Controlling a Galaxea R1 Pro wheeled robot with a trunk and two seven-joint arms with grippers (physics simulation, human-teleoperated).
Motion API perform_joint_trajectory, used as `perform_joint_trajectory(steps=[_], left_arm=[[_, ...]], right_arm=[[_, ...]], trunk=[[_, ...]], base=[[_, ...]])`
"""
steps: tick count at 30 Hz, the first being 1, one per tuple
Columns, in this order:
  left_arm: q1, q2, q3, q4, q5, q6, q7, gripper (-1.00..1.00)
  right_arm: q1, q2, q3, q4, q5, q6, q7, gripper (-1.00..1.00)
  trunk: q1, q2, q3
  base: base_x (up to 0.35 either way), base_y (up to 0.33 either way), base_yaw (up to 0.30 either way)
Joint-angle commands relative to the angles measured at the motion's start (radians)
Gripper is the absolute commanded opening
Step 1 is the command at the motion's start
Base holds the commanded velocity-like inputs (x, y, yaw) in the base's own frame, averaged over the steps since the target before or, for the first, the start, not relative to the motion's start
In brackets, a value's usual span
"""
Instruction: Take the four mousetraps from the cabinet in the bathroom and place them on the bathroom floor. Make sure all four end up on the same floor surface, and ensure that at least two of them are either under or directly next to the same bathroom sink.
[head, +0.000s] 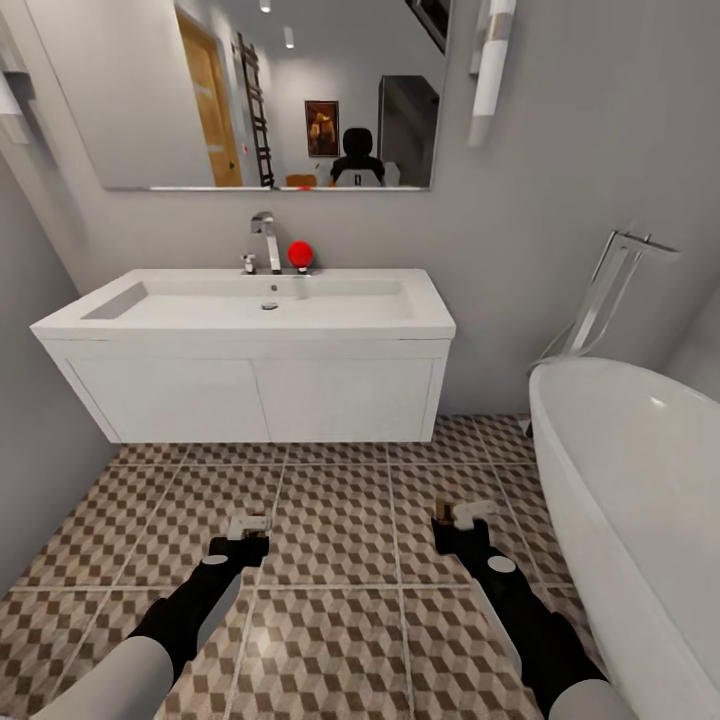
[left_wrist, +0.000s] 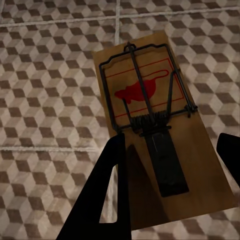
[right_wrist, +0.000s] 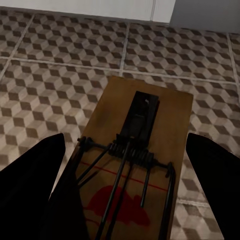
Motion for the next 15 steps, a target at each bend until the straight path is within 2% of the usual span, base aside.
perform_joint_trajectory(steps=[1,9,15], left_arm=[[0.0,0.001,-0.008,-0.002,0.01,0.005,0.009,-1.0],[0.0,0.0,-0.01,-0.002,0.01,0.001,0.004,-1.0],[0.0,0.0,-0.01,0.01,0.01,-0.077,-0.053,-1.0]], right_arm=[[0.0,-0.001,0.002,-0.002,-0.004,0.005,-0.002,-1.0],[0.0,0.0,0.003,-0.001,-0.004,0.005,0.001,-1.0],[0.0,0.0,0.003,-0.001,-0.004,0.004,0.004,-1.0]], trunk=[[0.004,-0.008,-0.006],[0.034,-0.064,-0.043],[0.057,-0.106,-0.072]], base=[[0.0,0.0,0.0],[0.0,0.0,0.0],[0.0,0.0,0.0]])
